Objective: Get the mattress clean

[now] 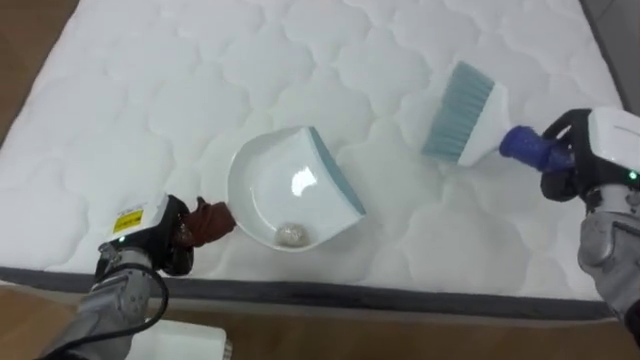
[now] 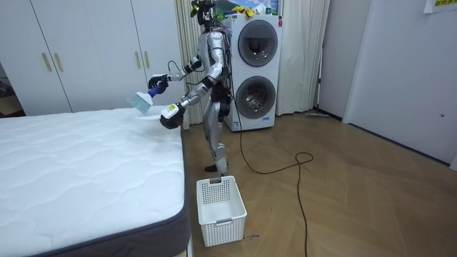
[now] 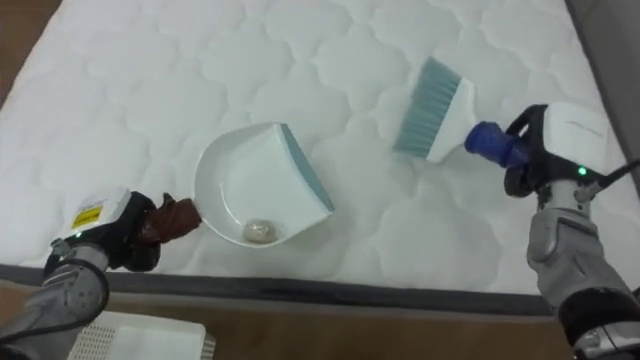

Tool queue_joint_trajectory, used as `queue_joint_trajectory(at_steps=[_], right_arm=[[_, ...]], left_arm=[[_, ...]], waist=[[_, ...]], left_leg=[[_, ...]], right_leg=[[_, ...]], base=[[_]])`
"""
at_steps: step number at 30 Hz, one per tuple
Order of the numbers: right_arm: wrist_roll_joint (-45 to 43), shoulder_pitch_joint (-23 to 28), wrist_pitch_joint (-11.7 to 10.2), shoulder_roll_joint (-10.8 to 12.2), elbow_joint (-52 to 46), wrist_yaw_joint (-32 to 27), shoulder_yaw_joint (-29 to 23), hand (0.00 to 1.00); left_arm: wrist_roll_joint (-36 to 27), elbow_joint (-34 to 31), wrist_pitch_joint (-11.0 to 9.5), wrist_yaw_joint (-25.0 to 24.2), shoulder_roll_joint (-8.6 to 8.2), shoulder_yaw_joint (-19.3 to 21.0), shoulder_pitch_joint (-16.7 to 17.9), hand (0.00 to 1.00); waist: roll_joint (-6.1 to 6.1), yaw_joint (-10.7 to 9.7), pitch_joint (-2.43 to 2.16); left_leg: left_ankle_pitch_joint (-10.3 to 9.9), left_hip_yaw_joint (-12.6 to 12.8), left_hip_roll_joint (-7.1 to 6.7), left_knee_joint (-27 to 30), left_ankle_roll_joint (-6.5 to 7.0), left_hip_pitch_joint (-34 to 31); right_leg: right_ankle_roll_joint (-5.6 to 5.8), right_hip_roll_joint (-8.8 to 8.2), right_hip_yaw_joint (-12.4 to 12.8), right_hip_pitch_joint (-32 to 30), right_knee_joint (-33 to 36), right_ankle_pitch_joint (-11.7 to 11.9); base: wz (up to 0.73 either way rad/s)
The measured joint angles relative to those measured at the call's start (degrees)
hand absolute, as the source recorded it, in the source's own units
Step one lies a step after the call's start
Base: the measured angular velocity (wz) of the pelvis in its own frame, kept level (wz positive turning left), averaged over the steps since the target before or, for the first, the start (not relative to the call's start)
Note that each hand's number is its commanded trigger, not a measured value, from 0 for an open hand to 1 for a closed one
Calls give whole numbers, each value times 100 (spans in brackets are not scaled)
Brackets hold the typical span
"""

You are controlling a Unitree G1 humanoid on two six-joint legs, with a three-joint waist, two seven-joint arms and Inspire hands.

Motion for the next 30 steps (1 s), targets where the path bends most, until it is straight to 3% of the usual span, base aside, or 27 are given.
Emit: queue_joint_trajectory(at_steps=[3, 7, 11, 14, 18, 20, 21, 22, 24, 30], right_arm=[[471, 312, -15, 17, -316, 58, -175, 0], [1363, 632, 24, 47, -433, 135, -398, 0], [1891, 911, 23, 189, -878, 149, -704, 0], [2288, 1027, -25, 393, -1070, 159, -930, 0], [2926, 1054, -116, 399, -1087, 140, -1064, 0], [3157, 1099, -206, 401, -1096, 153, -1062, 0], [3248, 1210, -227, 420, -1105, 159, -1062, 0], [3381, 1300, -228, 428, -1120, 193, -1063, 0], [3548, 1362, -230, 429, -1261, 291, -1116, 0], [4161, 1451, -473, 433, -1835, 694, -1285, 0]], left_arm=[[-2, -252, 11, -8, -4, 170, 260, 100], [19, -765, 37, -12, -11, 452, 726, 100], [104, -1070, 33, -13, -84, 705, 970, 100], [103, -1094, 29, -55, -149, 910, 1119, 100], [72, -1094, 11, -113, -287, 948, 1169, 100], [102, -1092, -5, -115, -333, 948, 1172, 100], [101, -1092, -15, -126, -369, 948, 1185, 100], [102, -1091, -35, -139, -417, 946, 1191, 100], [112, -1091, -115, -141, -450, 951, 1197, 100], [97, -1095, -269, -139, -473, 954, 1199, 100]], waist=[[-36, -43, -30], [-33, -52, -31], [-21, -71, -35], [19, -96, -31], [200, -109, -44], [262, -139, -31], [262, -221, -31], [255, -294, -32], [255, -369, -31], [262, -384, -32]], left_leg=[[6, -33, 3, -47, -9, 191], [7, -79, -5, -231, -13, 479], [12, -186, -5, -245, -27, 563], [-4, -334, 13, -211, -63, 622], [-17, -524, 12, -89, -84, 532], [-8, -455, 0, -55, -94, 471], [19, -294, 17, -24, -87, 471], [57, 150, 147, 7, -56, 488], [115, 492, 212, 28, -20, 478], [223, 544, 146, -50, 28, 469]], right_leg=[[19, 76, 10, 257, -150, -5], [39, 80, -26, 557, -323, 1], [48, 138, -61, 752, -455, 6], [48, 176, -182, 967, -529, 7], [44, 201, -368, 1113, -569, 4], [30, 163, -539, 1156, -531, -52], [49, 72, -718, 1281, -505, -191], [73, -23, -919, 1362, -442, -316], [112, -117, -1187, 1424, -355, -413], [171, -183, -1663, 1672, -448, -440]], base=[[3], [7], [14], [29], [43], [59], [99], [103], [80], [47]])
